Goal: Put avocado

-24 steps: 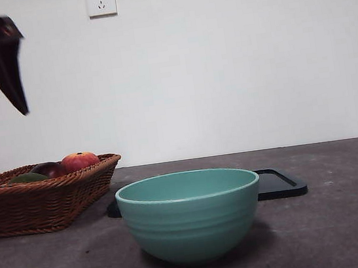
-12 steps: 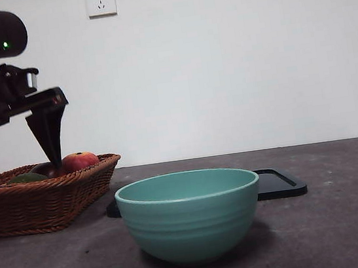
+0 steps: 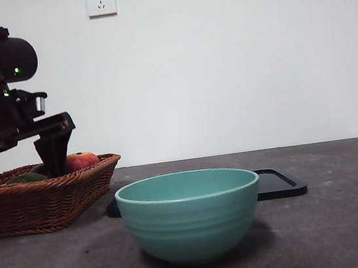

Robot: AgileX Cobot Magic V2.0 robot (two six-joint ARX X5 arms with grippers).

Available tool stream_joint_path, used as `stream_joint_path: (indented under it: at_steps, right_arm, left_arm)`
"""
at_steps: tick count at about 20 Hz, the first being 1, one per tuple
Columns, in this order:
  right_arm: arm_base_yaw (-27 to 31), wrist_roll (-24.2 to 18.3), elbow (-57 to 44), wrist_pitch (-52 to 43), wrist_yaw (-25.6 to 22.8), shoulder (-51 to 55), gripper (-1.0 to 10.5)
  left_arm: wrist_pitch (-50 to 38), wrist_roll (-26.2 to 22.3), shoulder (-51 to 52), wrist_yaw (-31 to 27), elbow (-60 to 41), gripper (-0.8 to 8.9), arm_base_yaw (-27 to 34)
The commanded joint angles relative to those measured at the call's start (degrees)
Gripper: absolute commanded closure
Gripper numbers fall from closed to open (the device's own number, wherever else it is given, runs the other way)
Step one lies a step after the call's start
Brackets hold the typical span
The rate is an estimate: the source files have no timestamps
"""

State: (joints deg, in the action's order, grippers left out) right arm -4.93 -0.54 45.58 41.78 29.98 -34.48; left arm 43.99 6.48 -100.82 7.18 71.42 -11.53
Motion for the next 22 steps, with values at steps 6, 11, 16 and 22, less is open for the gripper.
stream_joint_path:
  at_steps: [6, 11, 16, 22]
  right_arm:
    - [-0.26, 0.57, 0.9, -0.42, 0.22, -0.17, 4.2]
    - [-0.26, 0.55, 0.9, -0.42, 0.2, -0.17, 4.2]
    - [-0.24, 0.55, 0.9, -0.44, 0.2, -0.15, 4.2]
    - [-0.24, 0.52, 0.9, -0.42, 0.17, -0.17, 4.2]
  left_arm:
    - [-0.13, -0.9, -2.73, -0.35, 1.27, 5.02, -0.04]
    - [3.56, -1.79, -2.58, -0.33, 4.5, 6.05, 0.0]
    - [12.31, -1.38, 2.45, 0.98, 10.34, 6.05, -0.96]
    - [20.44, 0.83, 12.26, 3.39, 10.38, 6.05, -10.88]
